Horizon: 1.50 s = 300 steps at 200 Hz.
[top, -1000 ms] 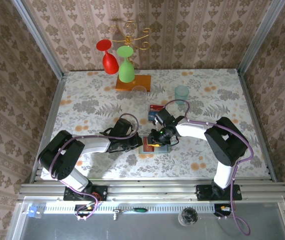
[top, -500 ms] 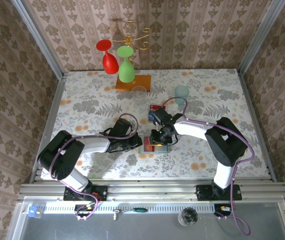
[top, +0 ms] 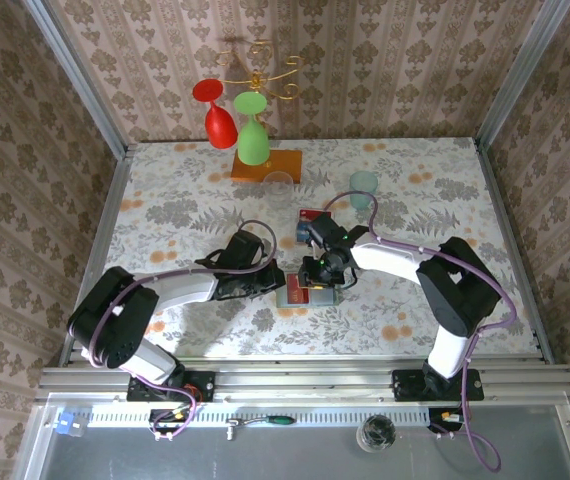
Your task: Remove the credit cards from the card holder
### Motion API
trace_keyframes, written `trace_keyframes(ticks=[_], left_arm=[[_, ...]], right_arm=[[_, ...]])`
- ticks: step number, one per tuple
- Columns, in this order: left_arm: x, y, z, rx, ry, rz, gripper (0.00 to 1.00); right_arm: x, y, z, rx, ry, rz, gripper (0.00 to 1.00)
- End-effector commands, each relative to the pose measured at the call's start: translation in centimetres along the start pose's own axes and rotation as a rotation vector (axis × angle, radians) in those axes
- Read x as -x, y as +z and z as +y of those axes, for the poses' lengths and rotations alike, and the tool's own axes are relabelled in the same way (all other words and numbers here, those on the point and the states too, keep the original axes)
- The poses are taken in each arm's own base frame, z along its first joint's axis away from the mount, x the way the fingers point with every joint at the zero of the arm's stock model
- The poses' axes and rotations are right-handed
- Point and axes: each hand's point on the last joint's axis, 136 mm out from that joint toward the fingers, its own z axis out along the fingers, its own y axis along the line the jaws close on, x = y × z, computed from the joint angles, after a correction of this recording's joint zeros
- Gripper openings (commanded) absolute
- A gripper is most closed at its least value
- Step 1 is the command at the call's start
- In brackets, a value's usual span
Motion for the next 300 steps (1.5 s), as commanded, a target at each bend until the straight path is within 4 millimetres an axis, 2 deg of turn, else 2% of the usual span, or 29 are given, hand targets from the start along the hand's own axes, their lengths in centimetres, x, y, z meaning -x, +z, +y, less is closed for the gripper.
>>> trace_keyframes(ticks=[1, 99, 133, 189, 300], left_arm=[[-0.4, 0.4, -0.4, -0.003, 0.023, 0.033, 0.0], [-1.1, 1.6, 0.5, 0.008, 0.009, 0.064, 0.0], [-1.4, 1.8, 1.2, 0.025, 0.0, 0.075, 0.0], [-1.9, 1.9, 2.0, 0.043, -0.019, 0.082, 0.0], [-2.1, 1.9, 2.5, 0.053, -0.025, 0.085, 0.0]], right_arm=[[0.1, -0.7, -0.2, -0.002, 0.01, -0.025, 0.27], [0.2, -0.7, -0.6, 0.032, 0.034, -0.025, 0.27], [0.3, -0.5, -0.1, 0.079, 0.045, -0.023, 0.27], [0.4, 0.4, -0.4, 0.116, 0.073, -0.009, 0.27], [0.0, 2.2, -1.1, 0.153, 0.11, 0.02, 0.27]])
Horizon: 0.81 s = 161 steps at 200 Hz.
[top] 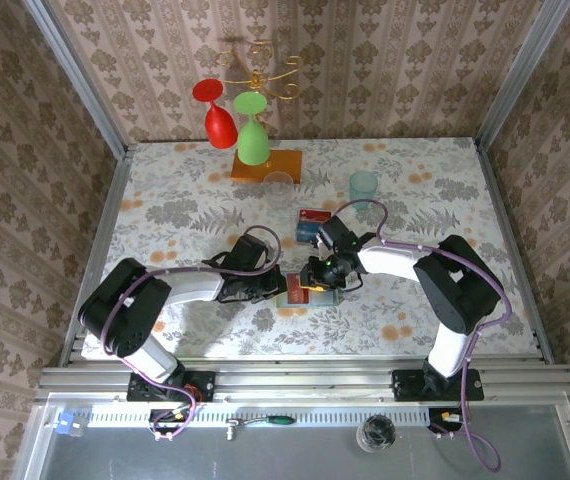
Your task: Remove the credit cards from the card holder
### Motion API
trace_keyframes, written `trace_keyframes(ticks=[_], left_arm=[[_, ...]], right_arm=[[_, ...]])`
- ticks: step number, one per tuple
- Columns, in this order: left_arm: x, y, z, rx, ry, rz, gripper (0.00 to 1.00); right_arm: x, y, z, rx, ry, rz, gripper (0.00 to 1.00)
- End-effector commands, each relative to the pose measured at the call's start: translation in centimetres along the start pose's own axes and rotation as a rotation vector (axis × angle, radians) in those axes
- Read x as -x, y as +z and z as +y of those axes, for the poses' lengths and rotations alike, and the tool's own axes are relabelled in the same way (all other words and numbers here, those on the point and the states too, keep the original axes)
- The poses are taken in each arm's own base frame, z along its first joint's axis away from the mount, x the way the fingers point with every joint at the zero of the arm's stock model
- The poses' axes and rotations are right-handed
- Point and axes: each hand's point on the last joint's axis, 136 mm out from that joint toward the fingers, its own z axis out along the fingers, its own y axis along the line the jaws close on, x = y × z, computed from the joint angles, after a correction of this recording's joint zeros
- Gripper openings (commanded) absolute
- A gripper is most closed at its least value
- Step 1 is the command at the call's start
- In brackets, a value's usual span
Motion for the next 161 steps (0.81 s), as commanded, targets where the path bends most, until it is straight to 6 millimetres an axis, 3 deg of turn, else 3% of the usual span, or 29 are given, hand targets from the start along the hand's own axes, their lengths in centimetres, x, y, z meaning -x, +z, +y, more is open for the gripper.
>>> trace_keyframes(ticks=[1, 55, 89, 161], left_arm=[[-0.8, 0.3, 1.2, 0.028, -0.011, 0.023, 0.0], [-0.8, 0.3, 1.4, 0.03, -0.015, 0.023, 0.0], [-0.8, 0.3, 1.4, 0.031, -0.016, 0.024, 0.0], [-0.9, 0.3, 1.6, 0.035, -0.02, 0.024, 0.0]], right_arm=[[-0.4, 0.7, -0.5, 0.014, 0.03, 0.026, 0.27], [-0.5, 0.8, 0.0, 0.056, 0.034, 0.026, 0.27], [-0.2, 0.3, 1.1, 0.115, 0.031, 0.015, 0.27], [-0.1, -0.9, 1.5, 0.126, 0.03, -0.009, 0.22]])
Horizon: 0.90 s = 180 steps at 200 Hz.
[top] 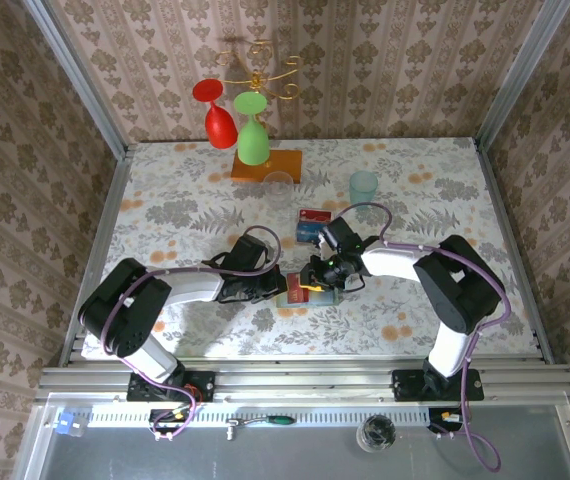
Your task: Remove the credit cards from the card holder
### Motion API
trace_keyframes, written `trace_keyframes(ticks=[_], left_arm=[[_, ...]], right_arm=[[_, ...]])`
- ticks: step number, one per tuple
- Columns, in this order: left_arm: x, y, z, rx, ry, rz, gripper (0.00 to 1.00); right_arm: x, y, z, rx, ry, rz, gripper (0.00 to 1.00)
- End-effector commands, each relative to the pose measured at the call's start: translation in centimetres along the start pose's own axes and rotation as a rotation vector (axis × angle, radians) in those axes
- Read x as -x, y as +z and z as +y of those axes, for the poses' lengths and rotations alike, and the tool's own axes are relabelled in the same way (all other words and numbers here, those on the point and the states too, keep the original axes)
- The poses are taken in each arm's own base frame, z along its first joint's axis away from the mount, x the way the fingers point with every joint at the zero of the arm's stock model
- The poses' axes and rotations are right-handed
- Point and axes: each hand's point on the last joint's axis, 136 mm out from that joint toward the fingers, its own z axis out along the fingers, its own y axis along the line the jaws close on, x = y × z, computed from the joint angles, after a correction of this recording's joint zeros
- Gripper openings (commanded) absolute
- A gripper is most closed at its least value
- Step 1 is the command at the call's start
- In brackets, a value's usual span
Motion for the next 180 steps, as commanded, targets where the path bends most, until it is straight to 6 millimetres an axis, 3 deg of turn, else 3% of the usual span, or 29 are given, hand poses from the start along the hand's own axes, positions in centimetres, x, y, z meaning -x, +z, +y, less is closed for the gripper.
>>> trace_keyframes(ticks=[1, 77, 180], left_arm=[[-0.9, 0.2, 1.6, 0.041, -0.024, 0.029, 0.0], [-1.0, 0.2, 1.6, 0.045, -0.026, 0.03, 0.0], [-0.8, 0.0, 1.7, 0.05, -0.029, 0.028, 0.0]], right_arm=[[-0.1, -0.9, 1.0, 0.039, -0.006, -0.006, 0.22], [0.0, -0.8, 0.8, 0.037, -0.003, -0.009, 0.1], [0.2, -2.3, -1.4, -0.005, 0.019, -0.038, 0.1]])
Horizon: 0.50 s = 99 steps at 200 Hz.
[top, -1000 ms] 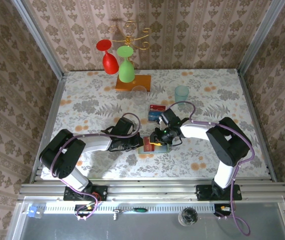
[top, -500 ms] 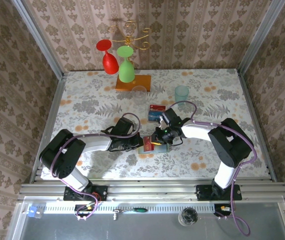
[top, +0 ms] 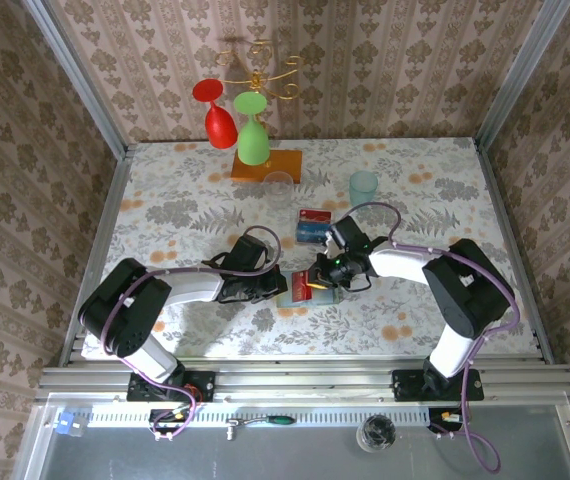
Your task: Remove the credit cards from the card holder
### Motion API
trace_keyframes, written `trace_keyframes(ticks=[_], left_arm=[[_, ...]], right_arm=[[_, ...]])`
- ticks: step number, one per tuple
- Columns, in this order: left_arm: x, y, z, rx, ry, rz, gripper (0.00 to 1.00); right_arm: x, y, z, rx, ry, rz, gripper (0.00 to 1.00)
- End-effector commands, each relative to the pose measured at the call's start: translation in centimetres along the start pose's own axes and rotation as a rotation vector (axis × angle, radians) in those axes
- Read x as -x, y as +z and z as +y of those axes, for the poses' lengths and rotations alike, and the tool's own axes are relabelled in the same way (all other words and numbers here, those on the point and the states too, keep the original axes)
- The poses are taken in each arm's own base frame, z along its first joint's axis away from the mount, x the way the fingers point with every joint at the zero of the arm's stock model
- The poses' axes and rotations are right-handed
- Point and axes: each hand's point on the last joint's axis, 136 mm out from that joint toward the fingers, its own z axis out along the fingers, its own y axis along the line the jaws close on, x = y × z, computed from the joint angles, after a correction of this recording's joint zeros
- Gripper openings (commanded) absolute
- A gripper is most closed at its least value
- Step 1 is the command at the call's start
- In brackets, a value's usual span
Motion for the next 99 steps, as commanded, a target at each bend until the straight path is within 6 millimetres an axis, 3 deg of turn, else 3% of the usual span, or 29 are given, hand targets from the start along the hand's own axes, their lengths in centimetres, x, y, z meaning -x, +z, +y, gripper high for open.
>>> trace_keyframes(ticks=[1, 99], left_arm=[[-0.9, 0.0, 1.6, 0.05, -0.029, 0.03, 0.0], [-0.6, 0.0, 1.2, 0.045, -0.023, 0.027, 0.0]], right_arm=[[-0.4, -0.8, -0.6, -0.016, -0.002, 0.0, 0.1], [-0.2, -3.0, -1.2, -0.122, -0.044, -0.019, 0.06]])
